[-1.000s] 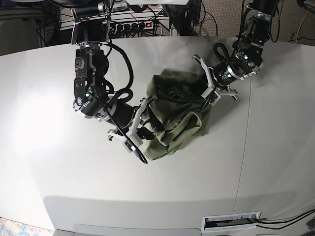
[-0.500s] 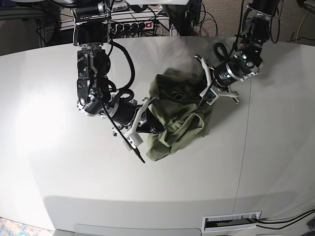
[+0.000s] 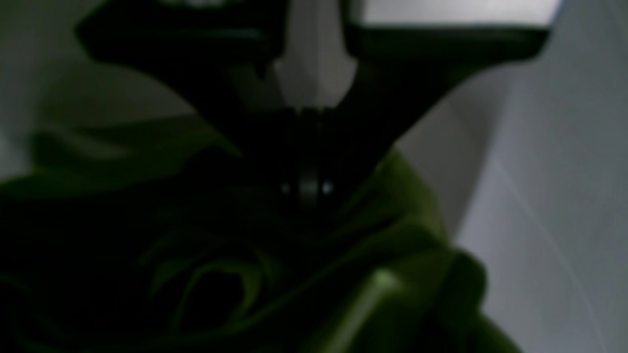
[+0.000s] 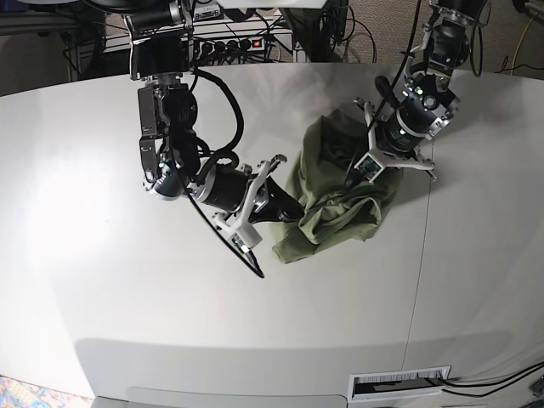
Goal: Fold the T-shirt properly
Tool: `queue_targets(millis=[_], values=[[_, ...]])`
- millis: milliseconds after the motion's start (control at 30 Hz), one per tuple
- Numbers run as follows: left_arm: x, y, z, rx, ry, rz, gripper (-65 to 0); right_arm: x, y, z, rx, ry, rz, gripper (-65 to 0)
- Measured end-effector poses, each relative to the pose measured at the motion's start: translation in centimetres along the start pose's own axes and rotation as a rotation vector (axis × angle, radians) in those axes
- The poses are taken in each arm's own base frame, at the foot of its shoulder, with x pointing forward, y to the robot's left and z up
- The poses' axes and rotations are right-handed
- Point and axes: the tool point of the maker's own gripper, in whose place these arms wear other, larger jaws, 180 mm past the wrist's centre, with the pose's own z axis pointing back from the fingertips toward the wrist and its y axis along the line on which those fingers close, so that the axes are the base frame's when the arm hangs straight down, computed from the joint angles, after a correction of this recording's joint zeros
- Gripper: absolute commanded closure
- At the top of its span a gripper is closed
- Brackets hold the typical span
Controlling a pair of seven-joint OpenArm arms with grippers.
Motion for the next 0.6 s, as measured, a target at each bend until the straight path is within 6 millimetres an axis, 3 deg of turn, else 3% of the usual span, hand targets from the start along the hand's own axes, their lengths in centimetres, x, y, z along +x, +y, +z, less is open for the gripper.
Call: queue_targets(millis=[100, 200, 233, 333, 400, 600], values=[[1.0, 0.0, 0.4, -0.008, -0.027, 0.011, 0.0, -0.3, 0.3, -0.3, 0.005, 0.017, 0.013, 0.0], [0.8, 0.0, 0.6, -0.005, -0.004, 0.008, -7.3, -0.4, 0.3, -0.4, 0.002, 0.021, 0.017, 0.0], [0.9, 0.0, 0.8, -0.002, -0.004, 0.006, -9.7, -0.4, 0.3, -0.4, 0.001, 0.023, 0.018, -1.5], [1.7, 0.2, 1.3, 0.007, -0.021, -0.002, -14.2, -0.4, 0.3, -0.4, 0.001, 0.023, 0.018, -15.5], [2.0, 0.6, 1.6, 0.025, -0.018, -0.019, -15.0, -0.6, 0.1, -0.4, -0.009, 0.033, 0.026, -21.5], [0.8, 2.5, 2.2, 0.130, 0.054, -0.091, -16.1, -0.5, 0.2, -0.9, -0.027, 0.043, 0.043, -22.4]])
